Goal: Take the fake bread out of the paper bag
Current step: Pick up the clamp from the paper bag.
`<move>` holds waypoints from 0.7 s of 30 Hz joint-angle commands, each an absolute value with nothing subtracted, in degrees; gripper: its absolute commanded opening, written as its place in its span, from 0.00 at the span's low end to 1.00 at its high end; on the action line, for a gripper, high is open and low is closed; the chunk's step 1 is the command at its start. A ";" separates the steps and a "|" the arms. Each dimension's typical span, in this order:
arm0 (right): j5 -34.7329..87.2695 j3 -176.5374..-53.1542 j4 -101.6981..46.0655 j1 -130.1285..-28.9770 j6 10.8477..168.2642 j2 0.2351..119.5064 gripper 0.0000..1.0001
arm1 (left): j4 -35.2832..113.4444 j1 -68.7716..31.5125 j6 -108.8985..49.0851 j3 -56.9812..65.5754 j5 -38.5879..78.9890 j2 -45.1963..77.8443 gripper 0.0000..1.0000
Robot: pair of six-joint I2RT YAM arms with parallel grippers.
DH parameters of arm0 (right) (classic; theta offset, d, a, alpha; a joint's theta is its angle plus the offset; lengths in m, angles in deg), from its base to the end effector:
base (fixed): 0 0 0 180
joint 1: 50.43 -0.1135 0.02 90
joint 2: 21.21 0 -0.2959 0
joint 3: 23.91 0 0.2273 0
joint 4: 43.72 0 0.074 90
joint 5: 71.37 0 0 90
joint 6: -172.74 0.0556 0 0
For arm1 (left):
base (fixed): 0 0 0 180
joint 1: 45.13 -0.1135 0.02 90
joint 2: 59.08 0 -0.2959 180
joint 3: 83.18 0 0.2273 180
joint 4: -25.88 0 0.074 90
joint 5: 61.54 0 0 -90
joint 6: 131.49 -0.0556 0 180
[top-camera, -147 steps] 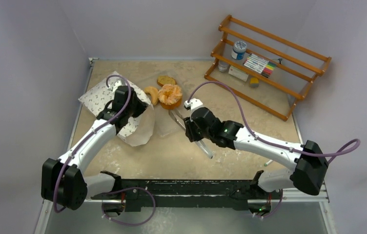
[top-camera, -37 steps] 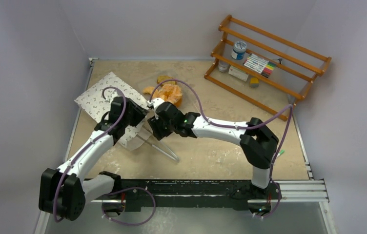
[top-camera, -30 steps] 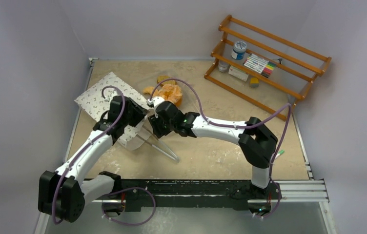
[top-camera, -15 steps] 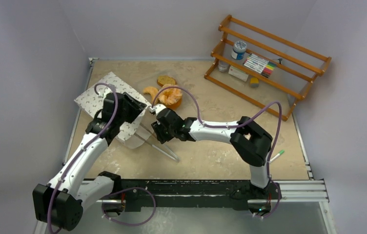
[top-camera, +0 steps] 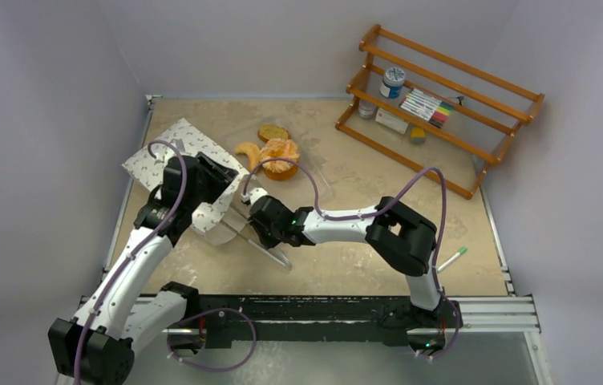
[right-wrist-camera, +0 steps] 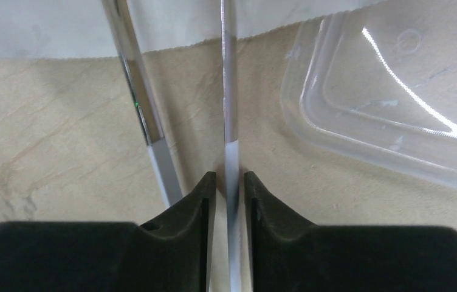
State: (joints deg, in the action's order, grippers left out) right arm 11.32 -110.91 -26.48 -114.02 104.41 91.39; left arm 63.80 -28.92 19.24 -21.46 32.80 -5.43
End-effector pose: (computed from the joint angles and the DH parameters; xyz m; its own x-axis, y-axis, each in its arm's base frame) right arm 0.1991 0.3850 0.2007 -0.5938 -0.3722 -0.7134 -0.6753 0.7125 0.1904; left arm 0.1759 -0.0467 0.3193 -0.4215 -0.7833 -0.4569 -0.3116 0.5983 -0.7382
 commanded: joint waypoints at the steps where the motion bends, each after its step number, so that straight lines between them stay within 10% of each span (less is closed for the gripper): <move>1: 7.42 -112.71 -25.67 -113.89 106.40 93.70 0.24 | 64.48 -28.69 19.80 -20.50 33.41 -8.23 0.46; 21: -4.41 -112.05 -15.98 -119.06 110.94 86.63 0.00 | 70.08 -28.69 16.32 -19.90 31.36 -14.36 0.64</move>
